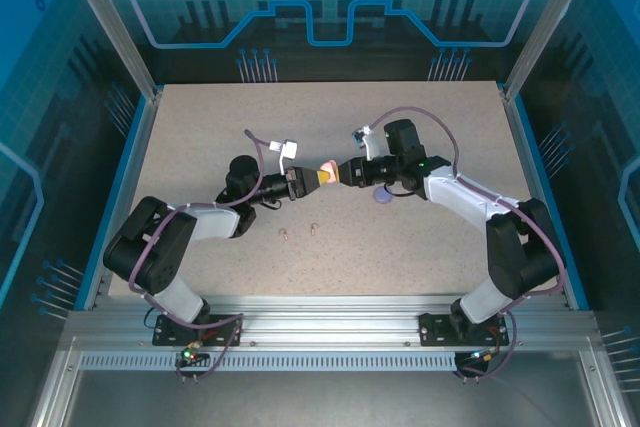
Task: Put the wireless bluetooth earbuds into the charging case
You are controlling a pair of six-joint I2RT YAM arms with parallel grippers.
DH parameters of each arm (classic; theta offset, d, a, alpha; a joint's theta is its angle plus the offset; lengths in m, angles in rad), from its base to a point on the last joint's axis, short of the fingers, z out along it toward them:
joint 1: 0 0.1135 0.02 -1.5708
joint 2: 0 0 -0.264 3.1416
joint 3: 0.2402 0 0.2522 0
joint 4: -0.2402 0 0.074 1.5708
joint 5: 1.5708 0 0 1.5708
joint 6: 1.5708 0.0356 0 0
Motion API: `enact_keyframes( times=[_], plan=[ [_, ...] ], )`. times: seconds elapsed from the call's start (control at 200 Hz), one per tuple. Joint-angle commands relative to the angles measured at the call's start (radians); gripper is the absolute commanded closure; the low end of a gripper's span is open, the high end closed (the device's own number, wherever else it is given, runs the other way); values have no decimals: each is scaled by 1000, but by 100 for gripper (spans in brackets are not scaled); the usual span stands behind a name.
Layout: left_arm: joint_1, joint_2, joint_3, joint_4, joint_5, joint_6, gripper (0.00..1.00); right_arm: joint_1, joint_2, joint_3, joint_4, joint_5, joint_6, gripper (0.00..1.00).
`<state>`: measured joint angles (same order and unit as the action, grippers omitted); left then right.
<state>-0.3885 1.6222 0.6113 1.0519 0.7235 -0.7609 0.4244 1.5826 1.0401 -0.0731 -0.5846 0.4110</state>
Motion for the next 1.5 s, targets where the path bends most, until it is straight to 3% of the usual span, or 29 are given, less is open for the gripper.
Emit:
enact_keyframes(
  times=[0.0,0.21,0.395,0.49,0.585,0.65,0.785,0.86,1.106,1.221,1.496],
  plan=[
    [4,-22,32,55,31,-5,100,-1,28,48,2,-12,10,73],
    [4,-19,26,72,33,-15,100,13,56,84,-13,-9,8,82],
    [4,-16,24,71,29,-15,100,15,57,99,-21,-9,6,100],
    [5,-19,21,68,25,-9,100,16,53,107,-35,-3,1,100],
    [15,-29,16,62,16,-2,86,16,40,112,-49,10,-2,100],
    [28,-41,14,58,16,-2,68,16,29,115,-61,26,-4,100],
    [61,-87,11,24,20,13,45,15,14,133,-113,69,-26,100],
    [83,-121,14,-13,26,33,36,15,11,158,-160,91,-51,100],
    [145,-245,85,-325,81,206,20,14,7,266,-352,157,-218,100],
    [150,-272,174,-564,114,345,18,13,8,322,-437,178,-335,100],
    [153,-247,349,-919,209,545,17,31,11,427,-586,183,-524,100]
  ],
)
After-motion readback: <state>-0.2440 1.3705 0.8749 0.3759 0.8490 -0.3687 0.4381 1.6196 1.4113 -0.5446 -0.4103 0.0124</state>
